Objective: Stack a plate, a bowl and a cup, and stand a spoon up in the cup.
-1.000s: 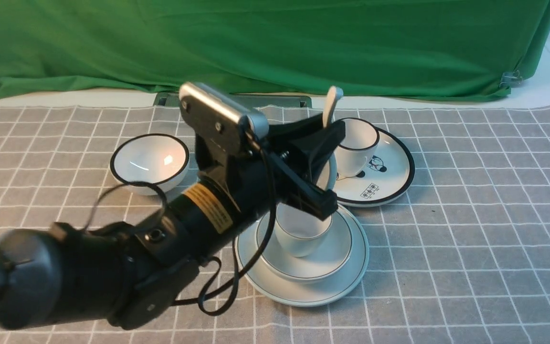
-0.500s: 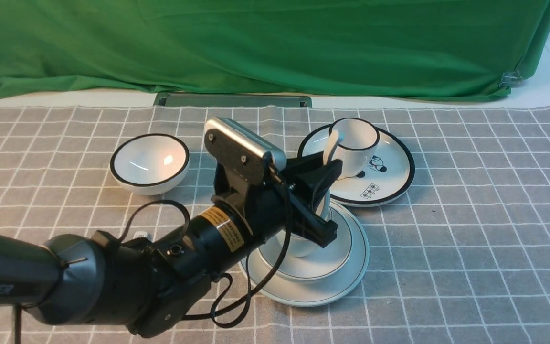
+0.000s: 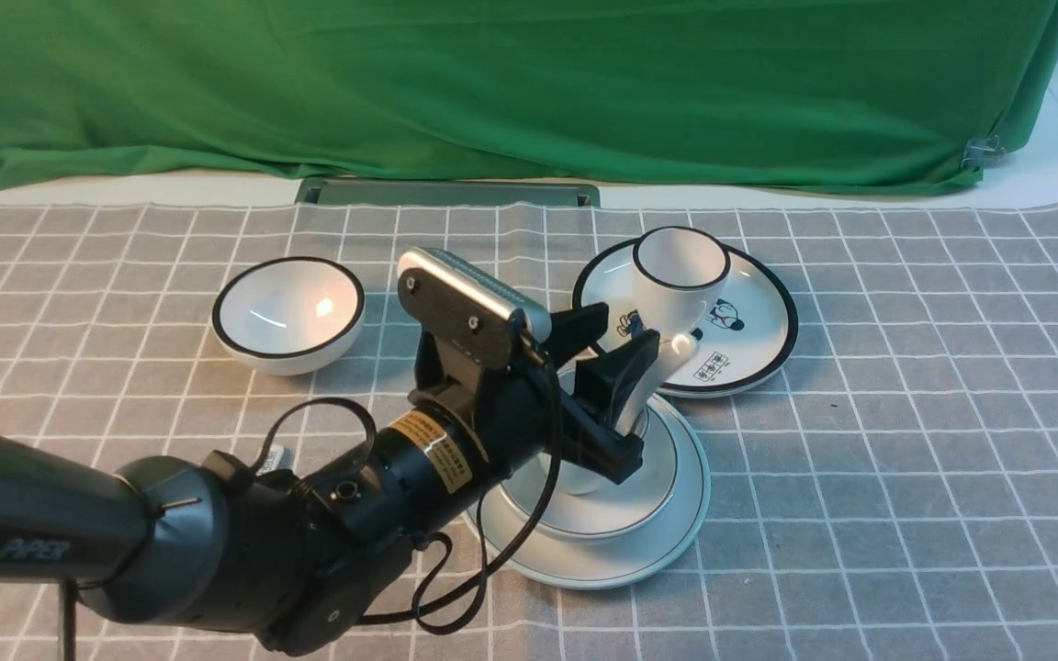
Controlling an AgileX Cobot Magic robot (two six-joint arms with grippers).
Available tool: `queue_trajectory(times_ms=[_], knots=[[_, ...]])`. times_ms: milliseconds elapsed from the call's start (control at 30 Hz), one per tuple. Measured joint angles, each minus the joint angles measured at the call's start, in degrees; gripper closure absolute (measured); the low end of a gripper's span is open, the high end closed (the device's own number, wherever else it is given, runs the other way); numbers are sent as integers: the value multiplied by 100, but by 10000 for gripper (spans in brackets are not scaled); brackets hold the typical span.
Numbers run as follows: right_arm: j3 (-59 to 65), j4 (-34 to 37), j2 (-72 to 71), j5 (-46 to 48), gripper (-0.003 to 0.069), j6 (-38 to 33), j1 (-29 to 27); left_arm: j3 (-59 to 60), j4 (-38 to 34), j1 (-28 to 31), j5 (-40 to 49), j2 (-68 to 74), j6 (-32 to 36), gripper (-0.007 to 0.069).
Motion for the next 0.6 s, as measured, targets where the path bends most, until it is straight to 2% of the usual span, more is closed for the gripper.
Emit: queue_trajectory(times_ms=[200,267,300,333,400,467,600], knots=[[-31,0,0,6,420,0,0,250,-52,0,109,-565,8,171],[-102,0,0,-2,420,0,0,356,-95,0,349,-851,15,175],[-234,0,0,-7,420,0,0,442,-125,0,855,-1307,15,200],[-267,0,0,-7,420,0,0,458,-125,0,927,-1367,10,211],[-454,0,0,-18,420,-37,0,481,-132,0,1888,-2087,9,284],[-645,0,0,-18,420,-82,0,481,-125,0,3045,-3030,9,417],[-819,0,0,6,422,-258,0,483,-121,0,4752,-4704,9,575]])
